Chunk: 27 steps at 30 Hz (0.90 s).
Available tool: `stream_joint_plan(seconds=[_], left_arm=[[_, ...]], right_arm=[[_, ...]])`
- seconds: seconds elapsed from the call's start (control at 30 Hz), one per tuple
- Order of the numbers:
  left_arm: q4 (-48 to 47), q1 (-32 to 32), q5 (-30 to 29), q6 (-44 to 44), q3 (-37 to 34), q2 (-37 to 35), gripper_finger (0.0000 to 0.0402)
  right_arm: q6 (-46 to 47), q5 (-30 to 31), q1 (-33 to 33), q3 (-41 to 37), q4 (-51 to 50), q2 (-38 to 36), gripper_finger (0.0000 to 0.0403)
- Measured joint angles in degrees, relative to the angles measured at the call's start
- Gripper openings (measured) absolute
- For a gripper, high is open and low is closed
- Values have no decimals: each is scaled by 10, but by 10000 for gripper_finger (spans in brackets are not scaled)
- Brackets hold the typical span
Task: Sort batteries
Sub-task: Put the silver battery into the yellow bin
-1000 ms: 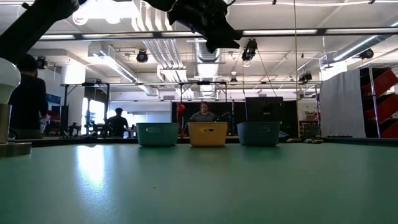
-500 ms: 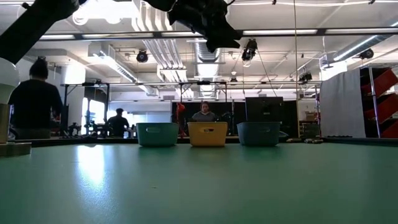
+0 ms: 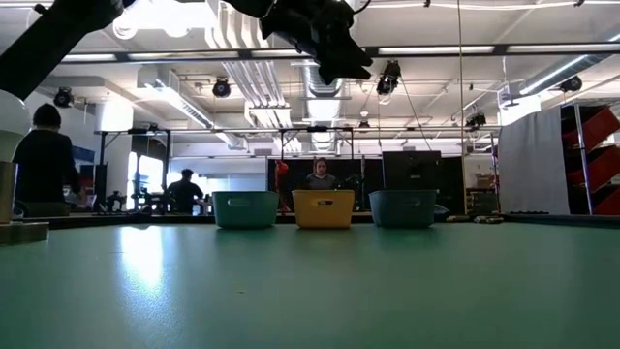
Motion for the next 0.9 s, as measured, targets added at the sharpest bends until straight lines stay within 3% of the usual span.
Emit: stream_joint_plan(seconds=[0.63, 0.9], left_arm=[[-2, 24, 4, 15, 10, -19, 191], [26, 65, 110, -28, 69, -46, 191]], right_arm=[[-39, 3, 1, -4, 18, 1, 80], [-10, 47, 2, -4, 38, 0, 36]])
